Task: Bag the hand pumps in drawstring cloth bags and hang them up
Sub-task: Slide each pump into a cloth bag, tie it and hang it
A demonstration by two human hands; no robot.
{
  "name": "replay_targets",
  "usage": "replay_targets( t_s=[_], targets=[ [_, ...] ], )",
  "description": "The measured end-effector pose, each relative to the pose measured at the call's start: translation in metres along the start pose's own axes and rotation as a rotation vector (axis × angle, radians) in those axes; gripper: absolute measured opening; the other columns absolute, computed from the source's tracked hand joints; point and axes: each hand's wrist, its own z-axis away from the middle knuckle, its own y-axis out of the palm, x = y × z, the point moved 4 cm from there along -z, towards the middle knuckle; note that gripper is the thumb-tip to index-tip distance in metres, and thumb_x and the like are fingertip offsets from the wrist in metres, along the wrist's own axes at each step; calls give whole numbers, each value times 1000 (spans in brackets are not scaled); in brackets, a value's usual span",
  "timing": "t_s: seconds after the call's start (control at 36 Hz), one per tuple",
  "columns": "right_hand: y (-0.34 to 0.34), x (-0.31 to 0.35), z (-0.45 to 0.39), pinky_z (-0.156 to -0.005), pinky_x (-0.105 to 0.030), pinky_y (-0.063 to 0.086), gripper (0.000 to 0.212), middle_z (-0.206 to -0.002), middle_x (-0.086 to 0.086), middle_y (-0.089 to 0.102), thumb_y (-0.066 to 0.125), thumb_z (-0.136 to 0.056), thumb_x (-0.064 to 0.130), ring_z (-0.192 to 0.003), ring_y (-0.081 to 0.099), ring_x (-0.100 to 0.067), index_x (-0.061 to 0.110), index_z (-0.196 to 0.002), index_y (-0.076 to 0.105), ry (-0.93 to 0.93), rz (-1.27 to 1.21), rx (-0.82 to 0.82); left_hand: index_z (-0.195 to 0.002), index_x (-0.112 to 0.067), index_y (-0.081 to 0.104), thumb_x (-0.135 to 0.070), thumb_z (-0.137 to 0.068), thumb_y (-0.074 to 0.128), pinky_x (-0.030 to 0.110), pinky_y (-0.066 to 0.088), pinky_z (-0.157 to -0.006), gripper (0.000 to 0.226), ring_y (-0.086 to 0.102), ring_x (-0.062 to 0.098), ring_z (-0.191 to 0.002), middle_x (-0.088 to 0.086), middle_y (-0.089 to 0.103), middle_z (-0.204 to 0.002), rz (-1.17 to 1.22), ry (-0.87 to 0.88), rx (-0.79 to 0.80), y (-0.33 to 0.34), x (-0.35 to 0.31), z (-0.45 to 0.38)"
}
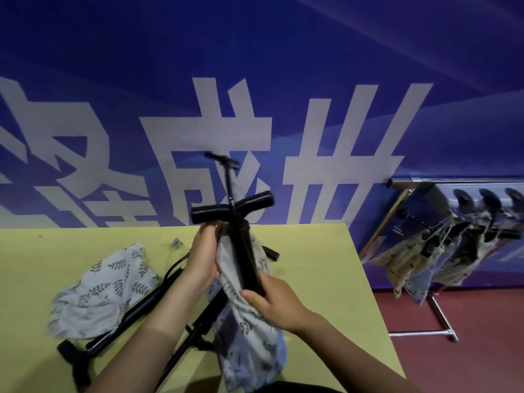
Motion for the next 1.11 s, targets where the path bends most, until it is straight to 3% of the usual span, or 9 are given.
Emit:
replay_targets(
  t_s=[0.19,0.31,0.47,0.61,0.72,0.81,0.89,1.03,1.11],
  targets=[
    [1,2,1,-61,-44,34,81,-74,-14,47,16,-84,81,-64,43,-28,8,-102,46,-3,18,60,-82,-13,60,-20,-103,27,25,48,-69,40,65,4,-61,-8,68,-61,118,132,20,1,-4,10],
    [-1,-1,1,-66,-41,37,82,-84,-15,57,16,-86,76,-71,50,-28,8,-123,44,15,26,74,-94,-6,60,-16,-90,31,24,52,-72,31,68,10,-76,-1,73,-77,221,193,178,4,-4,16],
    [1,-8,6,-63,-37,31,75,-83,-19,56,15,-88,64,-71,49,-28,6,-125,44,79,-57,100,-109,-19,71,-60,-73,56,37,45,-100,56,63,14,-111,0,72,-111,-70,156,128,-4,2,9],
    [9,-5,10,-65,-24,34,33,-77,7,53,16,-100,50,-68,48,4,40,-91,47,147,-204,114,-96,-15,72,-41,-87,66,25,46,-89,28,65,11,-100,-2,73,-98,-175,125,-5,-3,-3,2],
    [18,-13,8,-69,-26,33,70,-73,-16,46,7,-90,73,-66,49,-10,22,-78,53,244,-341,110,-82,-15,69,-33,-88,66,23,43,-75,19,63,8,-82,-4,68,-83,-161,144,-76,-3,-4,0],
    [17,-16,6,-66,-23,31,60,-66,1,35,10,-88,75,-58,38,-4,26,-66,38,279,-383,108,-79,-12,67,-31,-88,65,28,44,-77,21,61,15,-78,1,64,-79,-127,131,-104,-5,-1,1],
    [14,-18,6,-78,-36,43,64,-79,-6,60,24,-93,71,-77,58,-17,17,-79,57,283,-398,114,-77,-12,68,-30,-89,65,33,45,-82,21,63,18,-82,2,65,-78,-93,124,-115,-9,3,2],
    [-2,-26,6,-69,-16,45,16,-79,4,64,56,-96,13,-70,58,-3,15,-83,65,294,-546,-218,-83,-14,70,-28,-87,66,30,46,-83,15,65,15,-91,-2,70,-83,-53,119,-133,-14,7,3],
    [-12,-40,13,-70,-14,45,21,-86,-1,65,61,-88,-2,-72,56,-2,18,-89,64,328,-561,-553,-92,-16,67,-39,-71,73,33,44,-88,32,63,16,-100,-1,69,-95,9,106,-139,-13,10,4]
  ],
)
